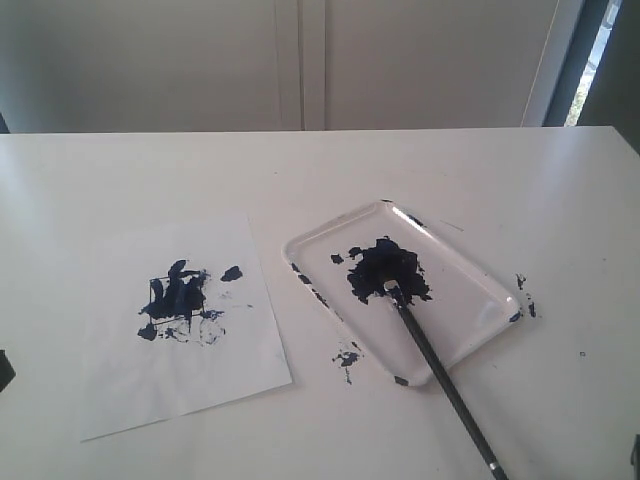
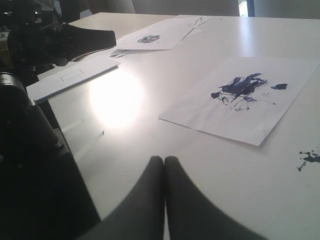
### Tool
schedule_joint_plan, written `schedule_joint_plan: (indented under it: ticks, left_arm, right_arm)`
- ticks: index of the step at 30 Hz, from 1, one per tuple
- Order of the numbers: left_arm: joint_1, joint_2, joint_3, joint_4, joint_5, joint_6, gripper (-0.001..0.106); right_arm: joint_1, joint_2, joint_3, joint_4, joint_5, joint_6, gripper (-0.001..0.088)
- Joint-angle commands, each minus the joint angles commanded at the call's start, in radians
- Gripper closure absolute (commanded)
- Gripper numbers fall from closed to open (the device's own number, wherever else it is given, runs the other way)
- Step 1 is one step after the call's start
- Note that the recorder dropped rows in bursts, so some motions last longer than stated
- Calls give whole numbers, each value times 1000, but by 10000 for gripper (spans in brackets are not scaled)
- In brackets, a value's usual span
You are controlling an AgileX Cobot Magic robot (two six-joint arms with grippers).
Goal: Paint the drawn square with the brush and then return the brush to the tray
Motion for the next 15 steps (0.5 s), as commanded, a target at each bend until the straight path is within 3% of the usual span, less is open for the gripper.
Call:
schedule_joint_plan:
  ticks: [15]
  left_arm:
    - [0, 0, 0, 0, 0, 0, 1053]
  right_arm:
    - [0, 0, 0, 0, -7, 11, 868]
